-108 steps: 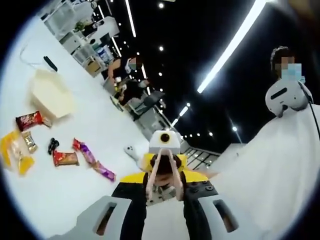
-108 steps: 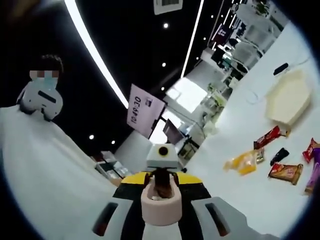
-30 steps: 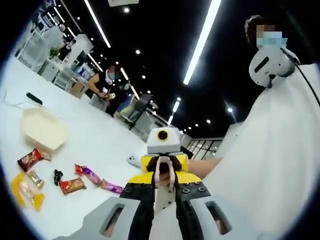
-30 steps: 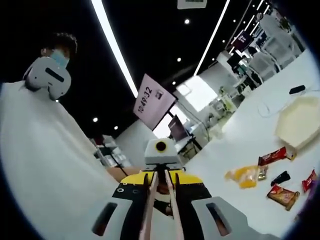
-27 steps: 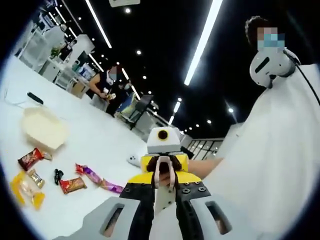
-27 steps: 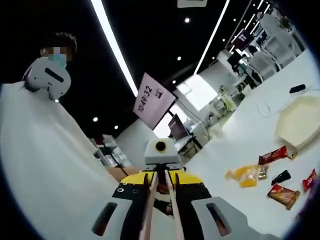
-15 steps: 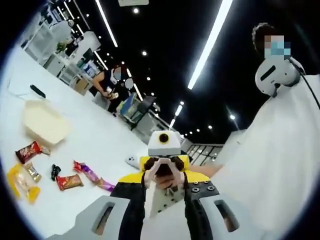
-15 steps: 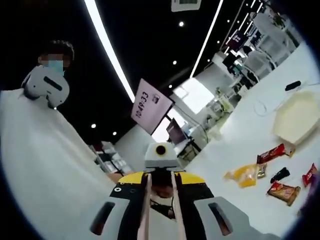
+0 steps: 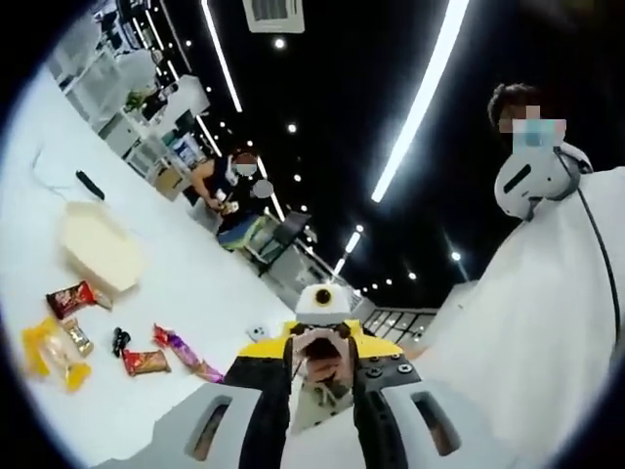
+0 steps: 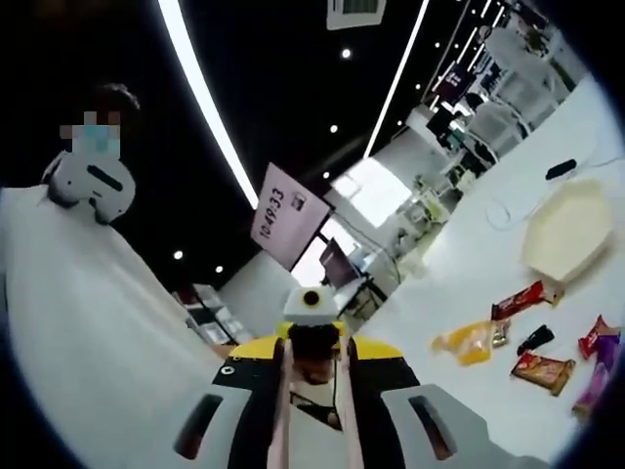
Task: Place the target food into the container with the food tongs after gripping and lifting it, then release it inside without dropping or visibly crushing the food.
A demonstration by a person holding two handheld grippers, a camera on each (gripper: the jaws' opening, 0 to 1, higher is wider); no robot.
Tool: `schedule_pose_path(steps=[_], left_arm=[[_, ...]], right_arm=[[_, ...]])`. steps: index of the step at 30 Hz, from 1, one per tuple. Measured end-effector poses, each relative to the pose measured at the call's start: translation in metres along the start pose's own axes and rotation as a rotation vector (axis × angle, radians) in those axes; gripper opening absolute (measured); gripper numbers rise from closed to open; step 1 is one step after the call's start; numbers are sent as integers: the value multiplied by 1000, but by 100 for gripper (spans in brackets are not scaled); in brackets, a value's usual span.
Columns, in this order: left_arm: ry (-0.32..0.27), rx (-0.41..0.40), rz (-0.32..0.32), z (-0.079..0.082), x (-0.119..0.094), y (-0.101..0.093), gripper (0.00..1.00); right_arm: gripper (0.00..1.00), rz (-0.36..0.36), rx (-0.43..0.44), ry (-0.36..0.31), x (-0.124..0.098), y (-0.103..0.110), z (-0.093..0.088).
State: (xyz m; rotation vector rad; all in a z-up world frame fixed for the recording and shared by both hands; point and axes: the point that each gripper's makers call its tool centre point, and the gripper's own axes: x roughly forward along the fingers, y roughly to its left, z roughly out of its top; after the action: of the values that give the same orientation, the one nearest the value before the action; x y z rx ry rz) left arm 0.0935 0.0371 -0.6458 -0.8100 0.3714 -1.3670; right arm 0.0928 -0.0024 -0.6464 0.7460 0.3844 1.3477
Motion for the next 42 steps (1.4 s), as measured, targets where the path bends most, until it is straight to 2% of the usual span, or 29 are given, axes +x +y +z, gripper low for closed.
schedule_pose_path(steps=[6,11,13,14,15,17,20,21,22,23,25,29,30,32,33,34,35,37,38,39,40,41,42], left_arm=[[34,3,-28,-8,10,-10,34],[43,8,-36,-11,11,-11,37],[74,-12,-16,-14,10,-7,46],[117,-16,25,-20,9,0,54],[136,-1,35,-23,8,2,56],[162,-11,5,-27,8,0,48],[159,-36,-13,-27,11,-5,33],[165,-31,13,-28,10,1,28],[164,-39,-5,-27,9,0,23],[171,-68,-19,-29,8,-3,24],[199,-56,-5,-34,8,-1,19],[196,-79,-7,-37,9,-1,3],[139,-58,-17,-32,9,0,2],[111,-70,-2,-29,11,4,1],[54,-72,-7,-21,13,3,1],[65,-76,-5,-24,13,3,1],[59,-64,10,-23,13,6,0],[42,-78,-7,-21,15,3,0],[28,-65,13,-19,15,6,0],[23,-81,-8,-19,15,3,1],[25,-76,-4,-19,15,4,1],[1,-71,9,-14,13,6,1],[-3,-76,-2,-13,11,5,1]], right_arm=[[27,6,1,28,5,1,-9],[27,9,15,30,4,0,-11],[27,7,7,42,5,-1,-13],[27,14,8,38,5,1,-12],[27,17,9,35,5,2,-11],[27,19,-1,33,6,2,-9],[26,24,-9,61,10,2,-13],[26,37,-2,52,9,4,-11],[25,37,3,59,9,5,-13],[25,32,-9,58,9,4,-12],[23,33,-9,58,9,5,-12],[20,29,-14,46,8,4,-11],[20,8,-1,33,8,0,-9],[20,-1,-3,25,8,-2,-6],[22,-15,-13,25,7,-4,-5],[23,-19,-16,22,7,-5,-3],[24,-26,-8,10,7,-7,0],[28,-29,2,-3,6,-7,3],[29,-30,4,-7,6,-7,4],[29,-34,5,-9,6,-7,4],[30,-35,6,-7,6,-7,4],[31,-42,17,1,6,-8,2],[33,-48,20,4,5,-10,1]])
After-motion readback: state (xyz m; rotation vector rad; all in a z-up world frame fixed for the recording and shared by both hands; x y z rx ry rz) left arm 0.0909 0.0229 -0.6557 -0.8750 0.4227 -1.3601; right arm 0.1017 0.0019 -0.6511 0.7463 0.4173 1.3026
